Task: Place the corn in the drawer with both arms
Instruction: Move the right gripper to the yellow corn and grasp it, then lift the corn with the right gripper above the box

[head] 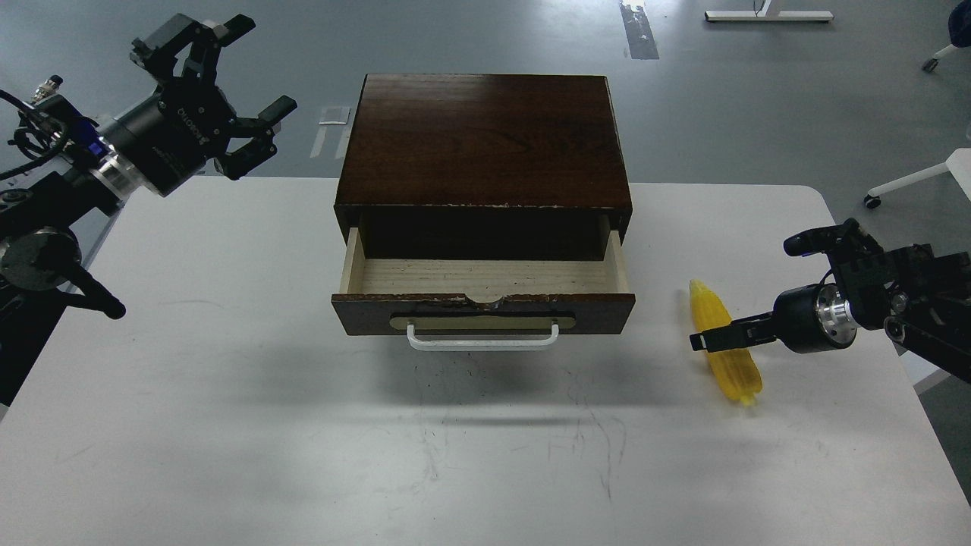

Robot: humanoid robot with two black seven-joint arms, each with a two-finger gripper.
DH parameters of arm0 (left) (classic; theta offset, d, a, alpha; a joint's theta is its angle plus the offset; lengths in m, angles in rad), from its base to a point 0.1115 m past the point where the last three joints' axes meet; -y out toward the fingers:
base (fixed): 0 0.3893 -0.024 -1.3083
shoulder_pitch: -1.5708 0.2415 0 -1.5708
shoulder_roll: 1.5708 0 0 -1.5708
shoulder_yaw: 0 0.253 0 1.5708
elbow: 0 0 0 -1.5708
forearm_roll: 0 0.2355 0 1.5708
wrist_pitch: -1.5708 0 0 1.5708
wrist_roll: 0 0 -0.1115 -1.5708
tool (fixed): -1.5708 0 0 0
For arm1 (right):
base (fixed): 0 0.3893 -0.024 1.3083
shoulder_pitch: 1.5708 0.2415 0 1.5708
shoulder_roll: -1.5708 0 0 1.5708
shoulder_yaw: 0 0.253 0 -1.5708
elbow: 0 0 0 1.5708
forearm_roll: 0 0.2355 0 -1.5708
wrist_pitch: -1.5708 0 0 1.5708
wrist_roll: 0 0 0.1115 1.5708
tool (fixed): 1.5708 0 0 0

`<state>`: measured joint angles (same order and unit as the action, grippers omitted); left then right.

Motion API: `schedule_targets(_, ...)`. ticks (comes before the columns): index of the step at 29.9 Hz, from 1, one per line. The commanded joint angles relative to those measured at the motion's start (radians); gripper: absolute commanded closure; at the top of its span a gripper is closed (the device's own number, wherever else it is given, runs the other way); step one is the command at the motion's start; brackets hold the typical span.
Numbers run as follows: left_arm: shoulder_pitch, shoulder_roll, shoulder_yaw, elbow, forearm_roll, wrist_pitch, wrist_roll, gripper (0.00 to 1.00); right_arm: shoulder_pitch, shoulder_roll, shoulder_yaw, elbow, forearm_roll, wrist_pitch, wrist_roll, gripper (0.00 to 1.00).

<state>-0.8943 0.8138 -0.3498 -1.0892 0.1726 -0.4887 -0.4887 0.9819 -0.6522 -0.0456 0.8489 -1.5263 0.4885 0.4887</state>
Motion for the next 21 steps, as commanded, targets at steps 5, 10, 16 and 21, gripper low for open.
schedule_targets(5,0.0,0.004,0.0,-0.001,0.001,0.0,0.0,0.02,-0.017,0.009,-0.005,-0.005,0.0,0.0,0.0,0.17)
schedule_targets(10,0.0,0.007,0.0,-0.001,0.001,0.0,0.0,0.02,-0.017,0.002,-0.011,-0.004,0.0,0.0,0.0,0.56)
schedule_targets(16,0.0,0.01,0.0,-0.001,0.001,0.0,0.0,0.02,-0.009,-0.017,-0.01,0.001,0.002,0.0,0.0,0.89)
schedule_targets(21,0.0,0.01,0.0,-0.001,-0.001,0.0,0.0,0.02,0.024,-0.033,-0.002,0.007,0.008,0.0,0.0,1.0)
